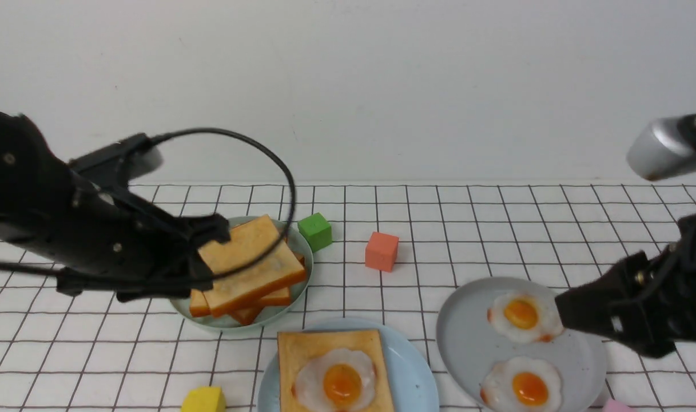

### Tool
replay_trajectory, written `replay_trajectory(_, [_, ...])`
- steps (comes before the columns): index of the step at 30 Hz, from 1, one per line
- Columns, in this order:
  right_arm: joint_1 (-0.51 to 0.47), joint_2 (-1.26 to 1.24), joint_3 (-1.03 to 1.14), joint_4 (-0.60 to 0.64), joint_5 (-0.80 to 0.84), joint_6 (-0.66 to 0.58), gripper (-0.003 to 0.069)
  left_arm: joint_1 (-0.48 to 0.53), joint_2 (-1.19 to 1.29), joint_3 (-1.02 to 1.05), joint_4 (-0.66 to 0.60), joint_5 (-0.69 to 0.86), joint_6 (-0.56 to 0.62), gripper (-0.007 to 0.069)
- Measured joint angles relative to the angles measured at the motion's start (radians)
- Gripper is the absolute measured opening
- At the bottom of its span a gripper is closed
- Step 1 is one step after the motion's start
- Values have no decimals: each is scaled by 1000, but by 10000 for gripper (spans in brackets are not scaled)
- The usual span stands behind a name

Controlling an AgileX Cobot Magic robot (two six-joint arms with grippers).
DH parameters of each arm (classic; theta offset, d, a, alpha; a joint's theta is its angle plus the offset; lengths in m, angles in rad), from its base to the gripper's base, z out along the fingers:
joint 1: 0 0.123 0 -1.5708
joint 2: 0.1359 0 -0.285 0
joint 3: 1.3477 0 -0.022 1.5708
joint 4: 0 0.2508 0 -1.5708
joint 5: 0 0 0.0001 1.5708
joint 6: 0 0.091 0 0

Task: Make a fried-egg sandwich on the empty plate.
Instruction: Use the left arm to grab a slice of bread

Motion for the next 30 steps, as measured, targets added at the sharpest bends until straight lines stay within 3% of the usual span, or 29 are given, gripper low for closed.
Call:
replay_trajectory(6, [32, -56, 75, 48, -50, -37, 398, 103, 108, -46, -77, -27, 82, 380])
replay_trajectory(7, [32, -56, 79, 49, -51, -37, 398, 112, 161, -73, -88, -28, 127, 442])
replay_trajectory(11, [32, -56, 82, 51, -52, -38, 398, 116, 274, -129, -129, -32, 244, 492])
replay_trajectory(14, [32, -56, 82, 51, -53, -38, 398, 116, 355, -174, -190, -37, 306, 483])
replay_trajectory(24, [32, -56, 82, 51, -52, -38, 398, 116, 461, -210, -257, -72, 311, 395])
replay_trajectory(28, [32, -56, 82, 51, -52, -38, 398, 117, 472, -213, -260, -78, 311, 311])
replay_trajectory(30, [32, -56, 82, 51, -52, -38, 398, 119, 472, -214, -260, -80, 311, 225])
